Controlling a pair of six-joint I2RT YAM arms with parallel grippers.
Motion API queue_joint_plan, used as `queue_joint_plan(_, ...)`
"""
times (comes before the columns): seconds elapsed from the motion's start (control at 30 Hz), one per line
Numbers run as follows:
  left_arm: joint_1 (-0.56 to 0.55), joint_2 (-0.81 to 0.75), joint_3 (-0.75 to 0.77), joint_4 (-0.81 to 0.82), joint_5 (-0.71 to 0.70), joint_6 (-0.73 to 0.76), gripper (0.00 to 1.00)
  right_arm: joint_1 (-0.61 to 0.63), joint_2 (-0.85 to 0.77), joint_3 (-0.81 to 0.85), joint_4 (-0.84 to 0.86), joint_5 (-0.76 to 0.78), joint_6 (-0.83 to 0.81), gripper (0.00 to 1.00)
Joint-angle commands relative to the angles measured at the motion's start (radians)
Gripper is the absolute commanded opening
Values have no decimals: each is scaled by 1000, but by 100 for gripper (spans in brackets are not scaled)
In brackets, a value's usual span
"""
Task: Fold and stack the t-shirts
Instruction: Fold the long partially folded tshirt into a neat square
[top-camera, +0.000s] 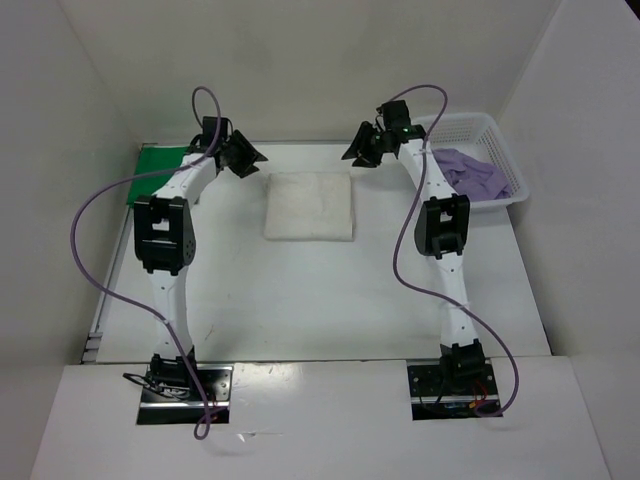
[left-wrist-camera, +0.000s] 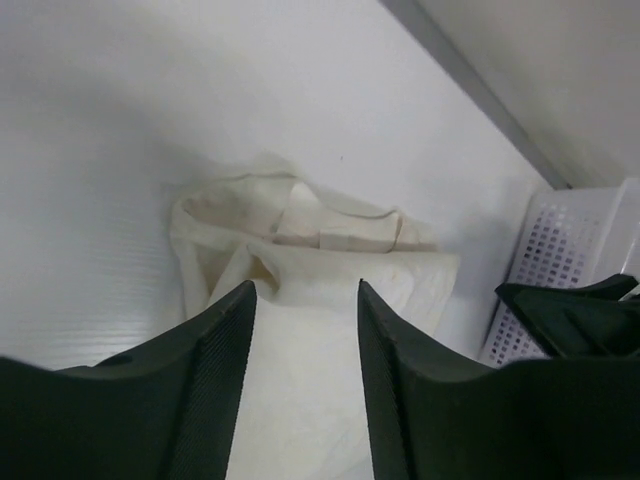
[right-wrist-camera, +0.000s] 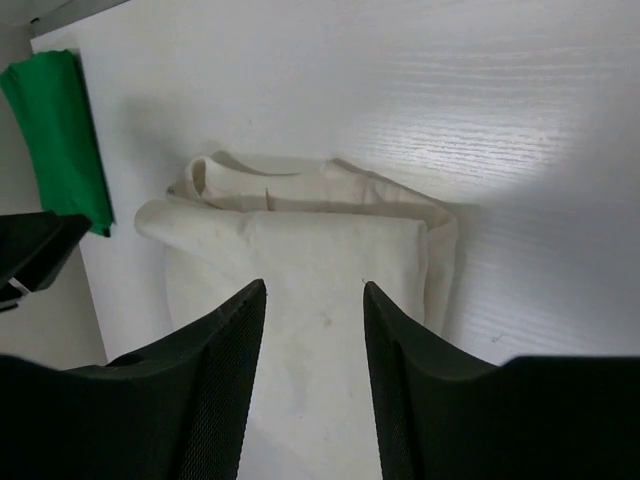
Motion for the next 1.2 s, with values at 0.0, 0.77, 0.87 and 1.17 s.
queue_joint_plan(0.0,-8,-113,8,43,-11,73,50,6,-125,24,-53,23,-37,50)
queue_joint_plan(0.77,-22,209,146,150,49,122,49,80,162,133,-4,-96,48,4)
queue_joint_plan(0.87,-13,174,98,192,62,113,54,80,207,192,-44,-87,48,4)
queue_joint_plan(1.17,23,-127,-234,228,72,185,71,80,95,360,-196,-56,-5,26)
